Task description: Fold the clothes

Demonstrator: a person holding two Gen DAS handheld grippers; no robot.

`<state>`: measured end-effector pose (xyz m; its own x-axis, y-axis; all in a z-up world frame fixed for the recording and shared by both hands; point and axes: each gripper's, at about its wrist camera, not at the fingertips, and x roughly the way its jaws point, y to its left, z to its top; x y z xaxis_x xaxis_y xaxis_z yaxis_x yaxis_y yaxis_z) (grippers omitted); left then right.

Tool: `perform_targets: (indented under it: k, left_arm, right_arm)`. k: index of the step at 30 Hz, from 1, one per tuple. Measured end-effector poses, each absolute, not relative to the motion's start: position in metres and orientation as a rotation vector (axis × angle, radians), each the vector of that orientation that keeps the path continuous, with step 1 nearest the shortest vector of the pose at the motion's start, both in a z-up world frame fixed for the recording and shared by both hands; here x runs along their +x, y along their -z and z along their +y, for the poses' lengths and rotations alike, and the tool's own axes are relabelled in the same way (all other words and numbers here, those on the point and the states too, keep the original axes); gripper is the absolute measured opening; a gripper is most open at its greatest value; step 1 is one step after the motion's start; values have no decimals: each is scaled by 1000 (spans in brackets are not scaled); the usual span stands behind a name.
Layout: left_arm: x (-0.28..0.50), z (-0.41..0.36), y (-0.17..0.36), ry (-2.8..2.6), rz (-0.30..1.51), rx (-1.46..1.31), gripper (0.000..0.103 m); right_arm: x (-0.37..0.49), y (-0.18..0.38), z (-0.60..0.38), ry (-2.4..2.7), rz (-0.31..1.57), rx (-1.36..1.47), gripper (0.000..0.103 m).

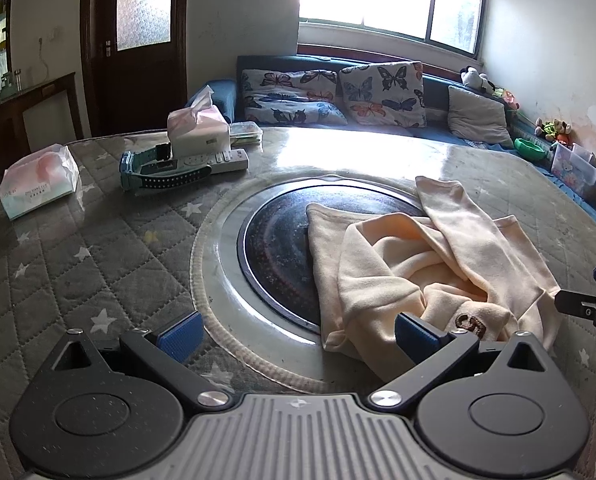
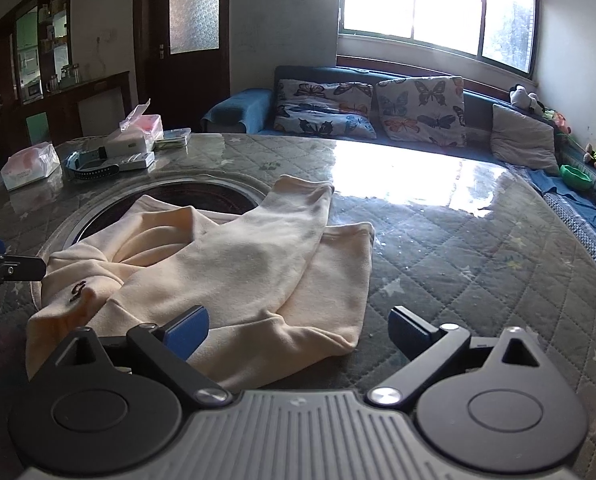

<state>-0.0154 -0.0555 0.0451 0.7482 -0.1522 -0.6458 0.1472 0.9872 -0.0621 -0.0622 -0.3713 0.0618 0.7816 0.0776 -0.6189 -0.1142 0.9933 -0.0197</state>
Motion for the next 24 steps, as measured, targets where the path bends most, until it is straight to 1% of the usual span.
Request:
perform_targets:
  k: [5, 13, 16, 20, 24]
  left_arm:
    - [-13, -56, -46, 170, 706, -7, 103]
    - [-6, -60, -49, 176, 708, -10, 102]
    - [-2, -62, -50, 179, 708, -6, 101]
    - [4, -65, -53, 182, 706, -3, 96]
    - [14, -68, -56, 176, 703, 7, 89]
  right_arm:
    - [-59, -62, -369, -123, 675, -42, 93]
    - [-51, -62, -362, -144, 684, -51, 90]
    - [-48, -64, -361, -150, 685, -50, 87]
    - [-42, -66, -358, -160, 681, -54, 85]
    - [-33, -68, -354, -174, 686, -58, 80]
